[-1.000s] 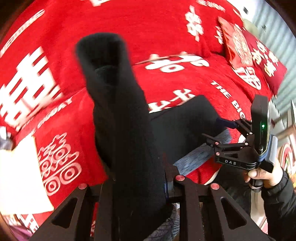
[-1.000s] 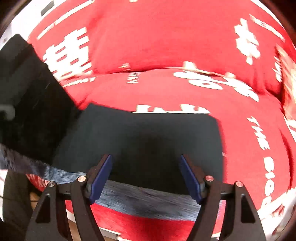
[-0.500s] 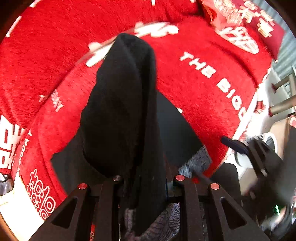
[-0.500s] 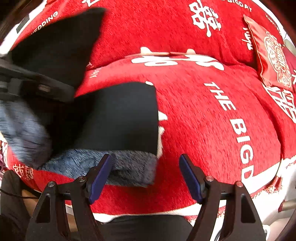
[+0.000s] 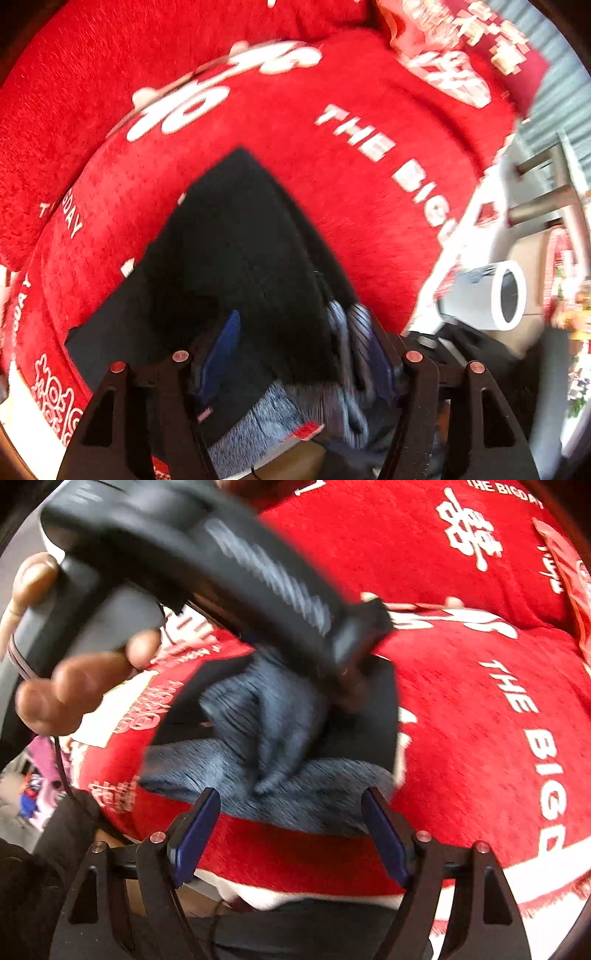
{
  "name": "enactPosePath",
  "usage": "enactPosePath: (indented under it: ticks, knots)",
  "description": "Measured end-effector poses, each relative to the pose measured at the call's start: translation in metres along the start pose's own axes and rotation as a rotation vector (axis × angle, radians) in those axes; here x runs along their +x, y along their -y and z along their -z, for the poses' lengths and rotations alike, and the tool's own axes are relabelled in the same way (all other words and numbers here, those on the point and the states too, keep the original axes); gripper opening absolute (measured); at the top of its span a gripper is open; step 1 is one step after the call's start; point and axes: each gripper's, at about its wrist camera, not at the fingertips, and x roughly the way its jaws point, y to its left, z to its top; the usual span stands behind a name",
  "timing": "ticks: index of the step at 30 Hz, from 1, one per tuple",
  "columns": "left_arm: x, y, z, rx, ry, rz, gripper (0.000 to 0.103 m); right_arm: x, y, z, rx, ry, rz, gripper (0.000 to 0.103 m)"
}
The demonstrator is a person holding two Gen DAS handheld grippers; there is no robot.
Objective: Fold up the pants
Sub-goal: 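Fold the held end over the pants with the left tool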
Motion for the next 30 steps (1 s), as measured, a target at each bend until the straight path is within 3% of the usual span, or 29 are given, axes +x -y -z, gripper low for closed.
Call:
enactPosePath:
  ticks: [3, 6, 9, 11, 12, 15, 19, 21, 23, 26, 30]
  knots:
    - [-0.037, -0.013, 0.011, -0.009, 0.102, 0.025, 0.066, -0.005, 0.012, -0.009, 0.082, 0.050, -0.082, 0.082]
    - [-0.052, -0.046, 0.029, -0.072, 0.161, -0.013, 0.067, -0.008, 0.025, -0.016, 0.156, 0.075, -0.161, 0.088]
    - [-0.040, -0.086, 0.056, -0.186, 0.162, -0.037, 0.067, -0.012, 0.034, -0.018, 0.197, 0.108, -0.209, 0.095]
    - [-0.019, -0.115, 0.079, -0.276, 0.137, -0.057, 0.067, -0.007, 0.037, -0.019, 0.224, 0.121, -0.166, 0.096]
    - [-0.011, -0.124, 0.088, -0.315, 0.129, -0.068, 0.067, -0.005, 0.036, -0.019, 0.226, 0.117, -0.143, 0.092]
    - [0.010, -0.150, 0.117, -0.457, 0.137, -0.085, 0.067, 0.013, 0.038, -0.026, 0.217, 0.000, -0.083, 0.027]
    - [0.006, -0.155, 0.139, -0.511, 0.231, -0.099, 0.067, 0.001, 0.013, -0.034, 0.204, -0.003, -0.099, 0.026]
    - [0.010, -0.156, 0.141, -0.513, 0.233, -0.118, 0.077, 0.005, 0.001, -0.035, 0.178, -0.023, -0.048, 0.025]
    - [0.016, -0.155, 0.140, -0.505, 0.216, -0.125, 0.078, 0.016, 0.016, -0.029, 0.224, -0.063, 0.024, 0.025]
    - [0.012, -0.151, 0.143, -0.492, 0.227, -0.108, 0.078, 0.021, 0.041, -0.020, 0.324, -0.059, -0.016, 0.025]
    - [0.007, -0.162, 0.144, -0.536, 0.248, -0.091, 0.078, 0.018, 0.035, -0.018, 0.289, -0.062, 0.026, 0.028]
